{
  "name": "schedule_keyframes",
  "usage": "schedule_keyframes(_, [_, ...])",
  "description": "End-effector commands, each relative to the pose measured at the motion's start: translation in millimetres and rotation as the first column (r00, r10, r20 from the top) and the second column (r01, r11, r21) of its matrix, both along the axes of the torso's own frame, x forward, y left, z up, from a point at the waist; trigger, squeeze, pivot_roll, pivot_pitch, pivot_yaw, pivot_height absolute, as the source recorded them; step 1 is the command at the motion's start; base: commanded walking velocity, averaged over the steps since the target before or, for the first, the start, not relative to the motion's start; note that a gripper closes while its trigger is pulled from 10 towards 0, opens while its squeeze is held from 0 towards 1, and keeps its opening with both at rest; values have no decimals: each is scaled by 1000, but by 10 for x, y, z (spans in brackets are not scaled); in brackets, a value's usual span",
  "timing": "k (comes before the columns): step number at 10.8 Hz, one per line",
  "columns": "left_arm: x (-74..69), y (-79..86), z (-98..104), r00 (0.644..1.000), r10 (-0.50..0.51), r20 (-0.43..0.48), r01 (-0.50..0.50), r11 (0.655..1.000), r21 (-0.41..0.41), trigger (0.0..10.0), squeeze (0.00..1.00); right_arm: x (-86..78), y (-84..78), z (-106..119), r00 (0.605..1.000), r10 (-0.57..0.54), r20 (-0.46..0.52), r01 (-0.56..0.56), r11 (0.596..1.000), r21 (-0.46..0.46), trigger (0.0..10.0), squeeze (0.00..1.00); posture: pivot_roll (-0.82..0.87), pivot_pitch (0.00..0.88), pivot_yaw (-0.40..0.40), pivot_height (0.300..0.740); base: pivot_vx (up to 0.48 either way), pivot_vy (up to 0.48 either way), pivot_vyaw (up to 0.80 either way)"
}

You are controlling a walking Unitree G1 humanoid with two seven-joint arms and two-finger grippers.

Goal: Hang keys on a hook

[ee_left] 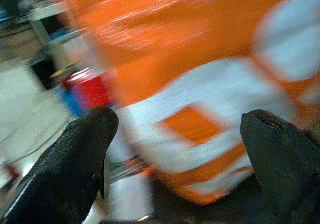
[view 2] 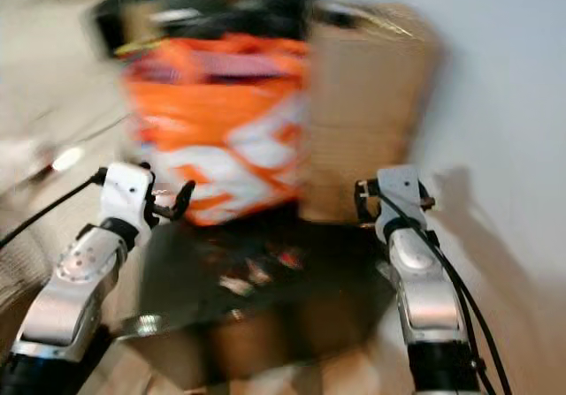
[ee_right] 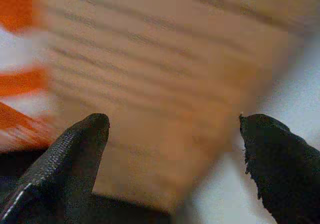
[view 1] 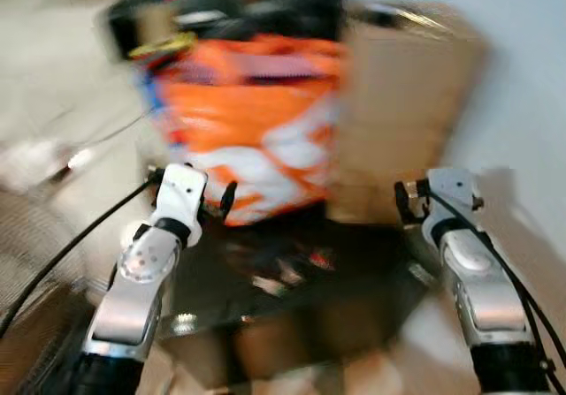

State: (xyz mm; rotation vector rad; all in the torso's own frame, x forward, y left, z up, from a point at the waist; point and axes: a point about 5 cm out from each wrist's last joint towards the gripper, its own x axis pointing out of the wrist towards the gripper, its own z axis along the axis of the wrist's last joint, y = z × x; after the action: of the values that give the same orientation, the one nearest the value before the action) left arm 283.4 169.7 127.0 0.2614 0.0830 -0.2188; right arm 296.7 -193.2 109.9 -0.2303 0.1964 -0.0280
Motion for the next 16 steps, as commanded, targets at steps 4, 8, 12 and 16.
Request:
schedule_keyframes(4, [11, 78, 2, 1000, 0, -5, 0, 999, 37, 10000, 75, 26, -15, -10, 995, 86, -42, -86, 996, 0, 10000, 1000, -90, 0, 33, 740, 344, 0, 367])
schedule_keyframes(8, [-81, -43, -223, 972, -199, -122, 211, 973, 95, 10000, 43, -179, -158, -200, 912, 265, -312, -269, 963, 29, 10000, 0, -97, 0, 14, 740, 65, 0, 0])
schedule_keyframes(12, [-424, -201, -603, 821, -453, -349, 510, 856, 89, 10000, 47, -407, -16, -370, 780, 323, -536, -286, 946, 153, 10000, 0, -131, 0, -18, 740, 0, 0, 0])
schedule_keyframes(16, [-602, -365, -743, 711, -567, -417, 632, 775, 25, 10000, 47, -599, -9, -718, 713, 179, -678, -102, 983, 152, 10000, 0, -202, 0, 9, 740, 0, 0, 0])
